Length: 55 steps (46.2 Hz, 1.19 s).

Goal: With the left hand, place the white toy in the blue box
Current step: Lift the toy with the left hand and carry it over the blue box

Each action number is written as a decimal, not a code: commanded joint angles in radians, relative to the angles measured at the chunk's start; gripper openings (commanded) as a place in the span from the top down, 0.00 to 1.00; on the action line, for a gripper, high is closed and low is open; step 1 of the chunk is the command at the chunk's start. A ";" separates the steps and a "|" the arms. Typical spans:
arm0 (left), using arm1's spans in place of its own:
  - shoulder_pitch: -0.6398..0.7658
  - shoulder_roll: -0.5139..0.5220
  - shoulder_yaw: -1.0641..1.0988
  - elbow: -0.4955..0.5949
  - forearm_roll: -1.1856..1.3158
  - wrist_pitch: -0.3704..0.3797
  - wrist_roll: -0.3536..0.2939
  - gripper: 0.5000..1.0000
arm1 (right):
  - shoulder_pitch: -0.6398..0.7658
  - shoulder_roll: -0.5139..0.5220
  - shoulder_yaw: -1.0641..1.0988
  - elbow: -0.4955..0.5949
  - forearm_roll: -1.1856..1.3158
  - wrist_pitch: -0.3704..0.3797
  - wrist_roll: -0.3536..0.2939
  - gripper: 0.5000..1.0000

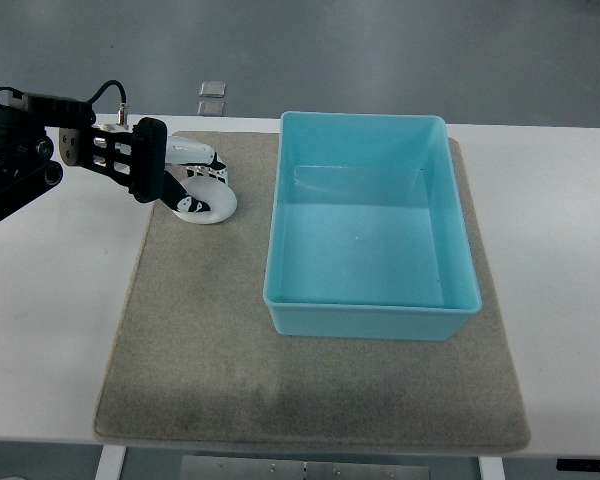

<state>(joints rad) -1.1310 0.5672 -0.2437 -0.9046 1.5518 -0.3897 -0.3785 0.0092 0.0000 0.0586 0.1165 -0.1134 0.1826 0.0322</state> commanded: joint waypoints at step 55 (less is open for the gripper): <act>-0.067 -0.128 -0.086 -0.105 -0.191 0.232 0.001 0.99 | 0.000 0.000 0.000 0.000 0.000 0.000 0.000 0.13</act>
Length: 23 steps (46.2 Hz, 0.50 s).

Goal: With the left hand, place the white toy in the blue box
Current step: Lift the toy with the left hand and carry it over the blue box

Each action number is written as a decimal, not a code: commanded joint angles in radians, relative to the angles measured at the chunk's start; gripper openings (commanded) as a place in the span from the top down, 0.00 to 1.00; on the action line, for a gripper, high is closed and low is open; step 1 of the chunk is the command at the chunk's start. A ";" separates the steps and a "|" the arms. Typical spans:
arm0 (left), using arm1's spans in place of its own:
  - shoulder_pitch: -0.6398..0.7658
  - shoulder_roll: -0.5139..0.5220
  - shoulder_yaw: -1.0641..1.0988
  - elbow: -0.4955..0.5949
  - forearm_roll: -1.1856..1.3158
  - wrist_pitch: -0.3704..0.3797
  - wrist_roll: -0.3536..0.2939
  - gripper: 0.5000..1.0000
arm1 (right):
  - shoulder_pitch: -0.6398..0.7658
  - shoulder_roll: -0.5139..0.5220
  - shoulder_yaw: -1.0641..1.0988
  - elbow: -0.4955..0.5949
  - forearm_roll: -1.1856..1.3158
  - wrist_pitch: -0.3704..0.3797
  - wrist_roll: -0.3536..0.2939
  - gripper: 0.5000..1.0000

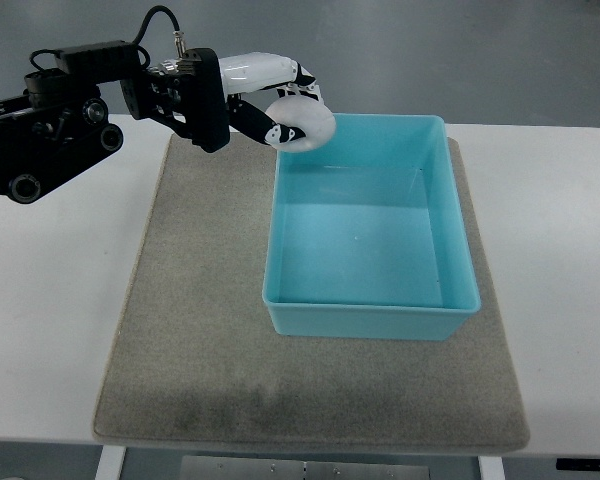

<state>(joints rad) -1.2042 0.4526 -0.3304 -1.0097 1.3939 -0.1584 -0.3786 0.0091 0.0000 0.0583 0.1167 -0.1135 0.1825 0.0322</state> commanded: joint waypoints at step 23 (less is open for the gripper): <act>0.075 -0.091 0.011 0.008 -0.101 -0.016 0.001 0.77 | -0.001 0.000 0.000 0.000 0.000 0.000 0.000 0.13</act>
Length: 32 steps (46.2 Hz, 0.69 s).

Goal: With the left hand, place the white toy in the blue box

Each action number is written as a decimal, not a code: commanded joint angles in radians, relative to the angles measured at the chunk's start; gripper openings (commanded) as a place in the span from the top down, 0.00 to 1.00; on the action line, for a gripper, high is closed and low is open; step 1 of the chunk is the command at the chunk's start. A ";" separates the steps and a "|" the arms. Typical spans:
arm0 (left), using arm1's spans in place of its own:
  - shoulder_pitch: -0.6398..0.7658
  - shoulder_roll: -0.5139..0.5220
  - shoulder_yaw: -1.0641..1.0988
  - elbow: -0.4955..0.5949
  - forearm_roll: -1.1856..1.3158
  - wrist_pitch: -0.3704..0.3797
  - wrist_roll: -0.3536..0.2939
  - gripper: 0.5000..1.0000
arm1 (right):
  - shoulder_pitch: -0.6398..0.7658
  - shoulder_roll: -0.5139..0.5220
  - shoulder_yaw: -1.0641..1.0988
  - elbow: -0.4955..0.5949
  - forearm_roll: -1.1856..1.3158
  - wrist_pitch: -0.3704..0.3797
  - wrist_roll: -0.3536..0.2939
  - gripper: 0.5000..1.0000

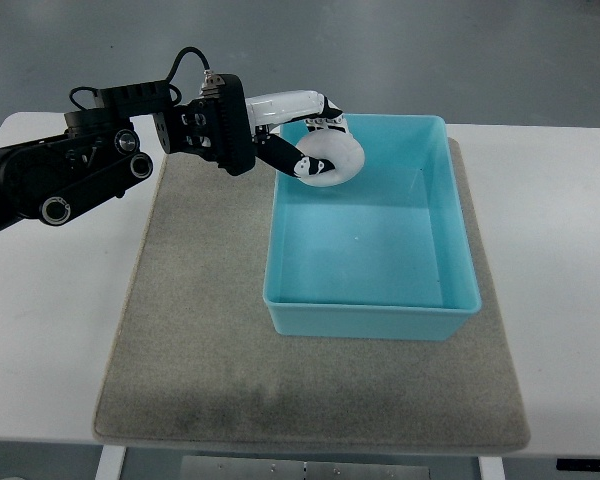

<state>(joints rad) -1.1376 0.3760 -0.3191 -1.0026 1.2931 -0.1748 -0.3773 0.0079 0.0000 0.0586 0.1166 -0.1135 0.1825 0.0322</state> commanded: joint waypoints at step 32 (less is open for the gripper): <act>0.029 -0.020 -0.003 0.007 -0.006 0.017 0.000 0.08 | 0.001 0.000 0.000 0.000 0.000 0.000 0.000 0.13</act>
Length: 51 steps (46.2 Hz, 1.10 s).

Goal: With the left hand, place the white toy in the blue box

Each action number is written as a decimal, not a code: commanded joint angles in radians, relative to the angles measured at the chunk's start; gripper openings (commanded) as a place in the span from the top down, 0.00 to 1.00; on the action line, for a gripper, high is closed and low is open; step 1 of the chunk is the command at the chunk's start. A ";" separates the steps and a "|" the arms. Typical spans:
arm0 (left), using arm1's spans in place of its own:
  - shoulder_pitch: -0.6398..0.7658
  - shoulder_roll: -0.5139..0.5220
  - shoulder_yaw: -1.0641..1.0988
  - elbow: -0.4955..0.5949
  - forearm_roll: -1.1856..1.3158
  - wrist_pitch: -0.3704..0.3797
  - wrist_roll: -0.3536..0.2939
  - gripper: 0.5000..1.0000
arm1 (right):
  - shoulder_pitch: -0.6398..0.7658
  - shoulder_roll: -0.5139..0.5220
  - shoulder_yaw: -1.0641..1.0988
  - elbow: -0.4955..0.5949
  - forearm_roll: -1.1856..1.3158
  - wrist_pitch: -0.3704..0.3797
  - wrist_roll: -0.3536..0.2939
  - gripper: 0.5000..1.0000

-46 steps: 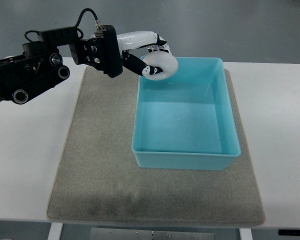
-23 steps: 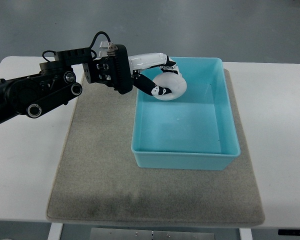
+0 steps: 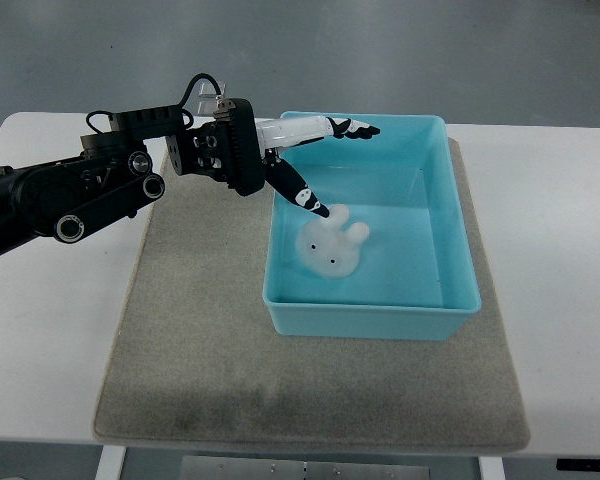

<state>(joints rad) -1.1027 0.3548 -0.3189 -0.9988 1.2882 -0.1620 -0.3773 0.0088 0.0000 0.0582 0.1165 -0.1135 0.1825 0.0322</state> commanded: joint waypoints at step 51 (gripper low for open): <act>-0.013 0.012 -0.043 0.308 -0.342 0.338 0.002 0.08 | 0.000 0.000 0.000 0.000 0.000 0.000 0.000 0.13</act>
<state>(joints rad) -1.1181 0.3666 -0.3625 -0.7069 1.0104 0.1682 -0.3742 0.0093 0.0000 0.0583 0.1167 -0.1135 0.1825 0.0322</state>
